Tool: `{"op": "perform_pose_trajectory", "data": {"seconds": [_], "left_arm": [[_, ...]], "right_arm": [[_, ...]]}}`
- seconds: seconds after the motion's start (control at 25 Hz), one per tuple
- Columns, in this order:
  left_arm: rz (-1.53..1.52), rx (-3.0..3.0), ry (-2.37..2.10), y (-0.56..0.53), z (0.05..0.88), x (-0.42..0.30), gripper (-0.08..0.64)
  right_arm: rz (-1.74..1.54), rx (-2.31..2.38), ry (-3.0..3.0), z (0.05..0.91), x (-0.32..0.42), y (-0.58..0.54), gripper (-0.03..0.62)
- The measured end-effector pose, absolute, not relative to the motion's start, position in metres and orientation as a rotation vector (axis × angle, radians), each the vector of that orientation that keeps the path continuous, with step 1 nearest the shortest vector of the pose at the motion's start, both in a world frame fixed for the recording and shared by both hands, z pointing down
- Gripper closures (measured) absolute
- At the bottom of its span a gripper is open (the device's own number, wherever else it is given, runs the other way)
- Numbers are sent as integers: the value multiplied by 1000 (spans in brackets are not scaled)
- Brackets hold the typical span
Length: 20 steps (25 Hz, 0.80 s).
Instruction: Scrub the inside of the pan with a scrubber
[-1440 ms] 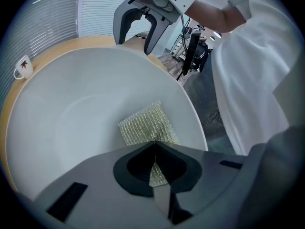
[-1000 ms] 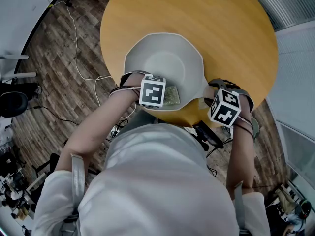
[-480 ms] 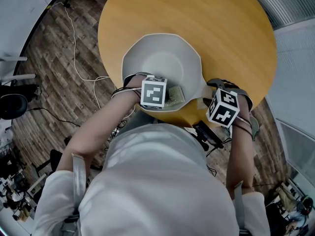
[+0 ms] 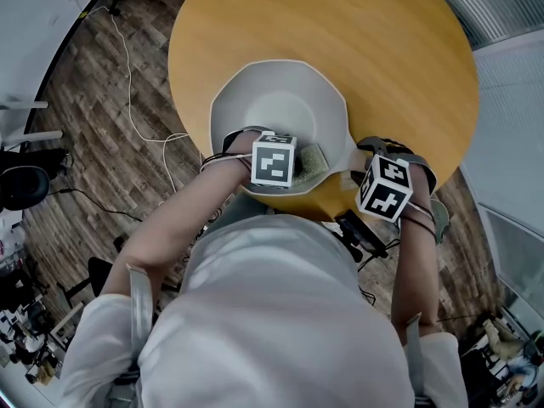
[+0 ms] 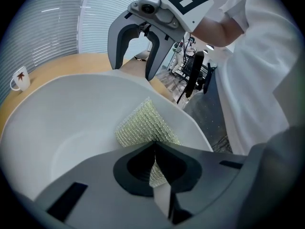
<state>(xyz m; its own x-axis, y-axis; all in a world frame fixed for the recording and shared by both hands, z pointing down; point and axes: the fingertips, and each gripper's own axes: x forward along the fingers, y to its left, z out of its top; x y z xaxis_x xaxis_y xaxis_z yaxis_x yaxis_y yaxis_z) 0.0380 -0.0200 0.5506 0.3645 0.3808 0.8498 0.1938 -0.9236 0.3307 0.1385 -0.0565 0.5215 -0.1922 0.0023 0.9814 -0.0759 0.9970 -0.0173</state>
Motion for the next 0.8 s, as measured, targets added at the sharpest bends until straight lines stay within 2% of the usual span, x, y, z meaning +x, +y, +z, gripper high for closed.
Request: {"op": "perform_pose_trajectory", "data": {"seconds": [0.8], "left_arm": [[1529, 2528, 285, -59, 555, 57, 543]], "right_arm": [[77, 43, -1756, 523, 127, -68, 350]]}}
